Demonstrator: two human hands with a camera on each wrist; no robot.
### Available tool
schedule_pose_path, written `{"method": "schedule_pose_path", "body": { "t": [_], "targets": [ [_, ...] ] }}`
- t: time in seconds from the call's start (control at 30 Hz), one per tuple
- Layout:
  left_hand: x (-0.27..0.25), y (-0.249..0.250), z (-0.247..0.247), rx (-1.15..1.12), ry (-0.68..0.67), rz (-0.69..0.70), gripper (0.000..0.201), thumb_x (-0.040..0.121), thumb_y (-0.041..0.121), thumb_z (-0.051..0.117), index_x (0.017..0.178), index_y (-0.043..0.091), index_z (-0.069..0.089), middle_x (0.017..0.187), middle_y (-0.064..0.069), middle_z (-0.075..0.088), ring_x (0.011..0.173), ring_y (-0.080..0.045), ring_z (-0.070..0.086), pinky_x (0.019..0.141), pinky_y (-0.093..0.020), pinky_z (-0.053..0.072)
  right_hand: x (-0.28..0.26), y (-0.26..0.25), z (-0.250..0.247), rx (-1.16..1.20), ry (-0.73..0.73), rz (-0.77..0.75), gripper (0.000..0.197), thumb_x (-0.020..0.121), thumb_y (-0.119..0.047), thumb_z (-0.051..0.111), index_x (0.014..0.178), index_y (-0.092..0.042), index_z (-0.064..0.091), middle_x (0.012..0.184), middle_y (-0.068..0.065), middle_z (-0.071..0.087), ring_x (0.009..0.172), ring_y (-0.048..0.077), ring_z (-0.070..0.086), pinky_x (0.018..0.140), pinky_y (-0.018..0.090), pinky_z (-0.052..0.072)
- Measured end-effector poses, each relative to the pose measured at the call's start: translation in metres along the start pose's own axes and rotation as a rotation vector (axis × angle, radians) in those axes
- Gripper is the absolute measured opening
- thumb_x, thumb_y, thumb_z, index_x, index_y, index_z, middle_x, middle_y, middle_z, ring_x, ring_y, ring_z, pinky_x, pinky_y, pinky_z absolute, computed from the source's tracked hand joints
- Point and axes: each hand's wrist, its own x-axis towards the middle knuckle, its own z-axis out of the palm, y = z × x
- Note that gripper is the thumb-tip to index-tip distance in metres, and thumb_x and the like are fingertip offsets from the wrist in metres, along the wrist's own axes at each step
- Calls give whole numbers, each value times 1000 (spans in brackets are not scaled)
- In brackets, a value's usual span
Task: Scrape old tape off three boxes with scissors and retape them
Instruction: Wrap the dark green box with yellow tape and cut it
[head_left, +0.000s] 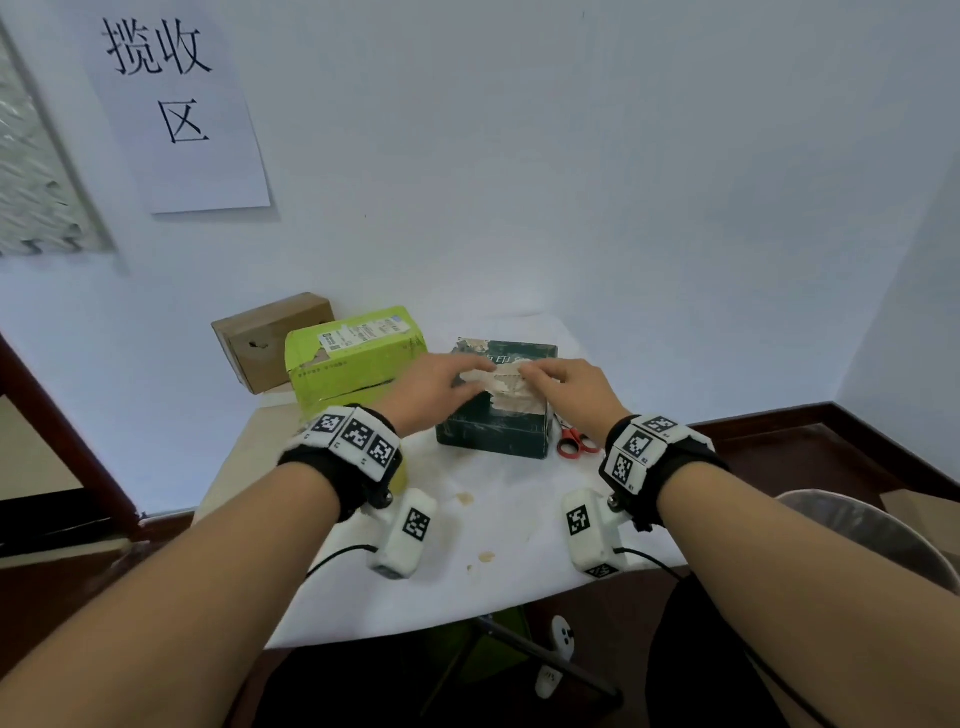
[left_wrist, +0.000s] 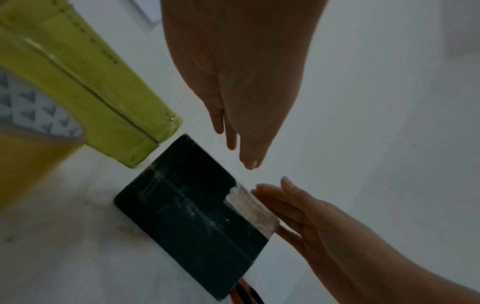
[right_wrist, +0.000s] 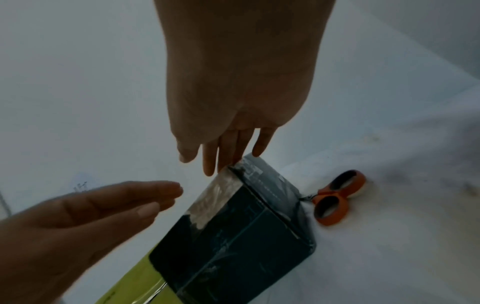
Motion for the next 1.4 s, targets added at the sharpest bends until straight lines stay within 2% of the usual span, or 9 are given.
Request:
{"method": "schedule_pose_path", "body": {
  "t": [0.07,0.17,0.23,0.33,0.47,0.57,0.97,1.1,1.4],
  "targets": [
    [6,-3,11,-111,-36,-12,26,96,26,56,121,25,66,78,7,60,52,11,49,53,-4,34,2,5,-2,56,22,27,29,96,-36,52,108,-20,72,106,0,71,96,12,62,79,16,44],
    [15,-15,26,-240,-76,-6,24,92,31,62,115,27,70,119,13,66,96,11,57,79,4,36,5,13,-6,97,13,53,26,95,-34,53,97,-21,75,103,1,73,96,12,64,73,10,41],
    [17,-19,33,-370,-54,-40,23,88,32,67,109,24,74,121,14,66,105,6,58,90,-4,41,5,17,-6,85,-3,53,25,95,-35,54,93,-23,75,97,4,74,82,7,65,65,6,41],
    [20,-20,41,-540,-3,-85,18,85,26,71,100,17,77,113,12,69,99,0,63,86,-11,47,6,21,-1,83,30,36,23,92,-36,60,95,-20,76,96,-1,74,61,-9,56,56,3,39],
    [23,-23,46,-525,24,-26,11,84,16,73,90,7,75,109,1,69,88,1,61,78,-6,43,4,21,-2,-18,28,3,24,86,-38,66,103,-23,74,108,-6,71,101,5,62,80,11,41],
    [25,-24,48,-477,38,23,9,83,14,73,87,6,74,105,0,68,81,9,58,77,-5,42,2,19,1,-218,31,-58,32,84,-49,65,110,-32,70,114,-9,69,107,8,61,90,25,46],
    [31,-34,51,-276,53,226,9,84,17,73,86,9,72,99,-2,70,85,0,59,75,-6,40,7,16,9,-745,33,-243,40,88,-64,45,89,-28,62,69,-5,57,74,20,60,58,29,40],
    [32,-34,50,-229,39,240,8,84,15,72,91,11,71,98,-7,69,90,-17,61,78,-13,43,6,11,11,-866,-4,-278,46,87,-68,43,101,-28,63,83,-1,66,82,21,63,60,28,35],
    [32,-37,51,-110,22,281,20,80,12,75,99,11,67,99,-1,61,93,-15,51,83,-24,39,1,4,11,-922,-40,-306,38,94,-52,47,118,-25,57,105,1,66,97,25,62,69,28,33]
  ]
}}
